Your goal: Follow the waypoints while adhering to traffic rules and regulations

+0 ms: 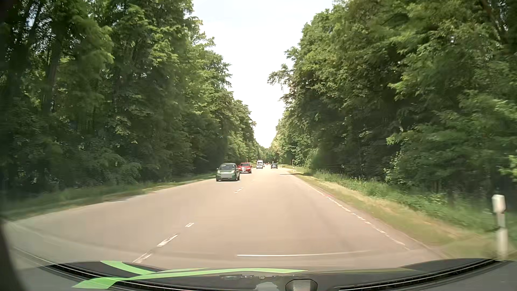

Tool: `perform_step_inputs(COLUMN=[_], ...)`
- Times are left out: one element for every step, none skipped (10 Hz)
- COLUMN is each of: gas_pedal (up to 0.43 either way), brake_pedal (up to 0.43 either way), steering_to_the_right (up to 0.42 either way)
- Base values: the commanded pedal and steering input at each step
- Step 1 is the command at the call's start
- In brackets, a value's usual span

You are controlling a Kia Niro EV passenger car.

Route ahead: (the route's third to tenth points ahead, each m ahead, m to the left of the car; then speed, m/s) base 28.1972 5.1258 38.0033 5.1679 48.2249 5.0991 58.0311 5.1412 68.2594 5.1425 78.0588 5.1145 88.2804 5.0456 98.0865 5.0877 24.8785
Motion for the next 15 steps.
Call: perform_step_inputs(gas_pedal=[0.26,0.26,0.26,0.26,0.26,0.26,0.26,0.26,0.26,0.26,0.26,0.26,0.26,0.26,0.26], brake_pedal=[0.0,0.0,0.0,0.0,0.0,0.0,0.0,0.0,0.0,0.0,0.0,0.0,0.0,0.0,0.0], steering_to_the_right=[-0.003,-0.003,-0.003,-0.003,-0.003,-0.003,-0.003,-0.003,-0.003,-0.003,-0.003,-0.003,-0.003,-0.003,-0.003])
